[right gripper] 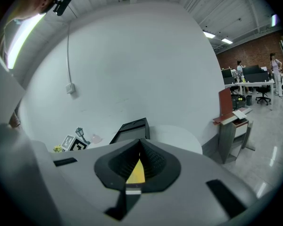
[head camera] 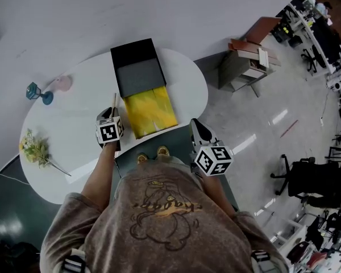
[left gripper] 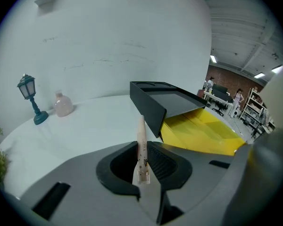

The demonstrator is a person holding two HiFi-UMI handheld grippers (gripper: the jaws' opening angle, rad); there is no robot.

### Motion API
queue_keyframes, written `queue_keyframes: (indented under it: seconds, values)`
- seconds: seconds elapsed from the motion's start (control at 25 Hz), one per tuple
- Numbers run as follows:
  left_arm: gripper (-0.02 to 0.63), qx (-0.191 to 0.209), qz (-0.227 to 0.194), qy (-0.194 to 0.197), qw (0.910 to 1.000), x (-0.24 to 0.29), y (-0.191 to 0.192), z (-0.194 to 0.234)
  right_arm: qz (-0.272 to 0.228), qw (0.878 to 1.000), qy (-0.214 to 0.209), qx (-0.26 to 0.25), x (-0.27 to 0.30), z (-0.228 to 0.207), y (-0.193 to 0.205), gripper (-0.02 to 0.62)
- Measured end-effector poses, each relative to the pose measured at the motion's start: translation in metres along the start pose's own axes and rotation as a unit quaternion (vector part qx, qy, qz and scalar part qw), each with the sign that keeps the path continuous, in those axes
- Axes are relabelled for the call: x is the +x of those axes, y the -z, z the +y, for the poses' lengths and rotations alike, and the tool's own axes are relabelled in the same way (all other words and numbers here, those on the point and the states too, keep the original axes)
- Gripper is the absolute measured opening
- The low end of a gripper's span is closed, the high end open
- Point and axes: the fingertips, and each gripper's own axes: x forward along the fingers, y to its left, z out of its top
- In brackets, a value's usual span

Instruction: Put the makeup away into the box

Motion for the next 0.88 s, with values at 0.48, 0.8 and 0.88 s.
queue_keyframes:
  seconds: [0.48, 0.8, 0.88]
  values:
    - [0.078, 0.007, -0.077, 0.012, 0.9969, -0.045, -0.05, 0.0, 0.0, 1.0, -0.021, -0.003, 0.008, 0.013, -0.003, 0.003]
    - [0.078, 0.026, -0.124, 0.075, 0.9891, -0.06, -0.087, -0.044, -0.004, 1.0, -0.018, -0.001, 0.002, 0.009, -0.004, 0.003]
    - [0.078, 0.03, -0.127, 0.089, 0.9874, -0.06, -0.091, -0.055, -0.005, 1.0, -0.014, 0.001, -0.002, 0.005, -0.004, 0.003]
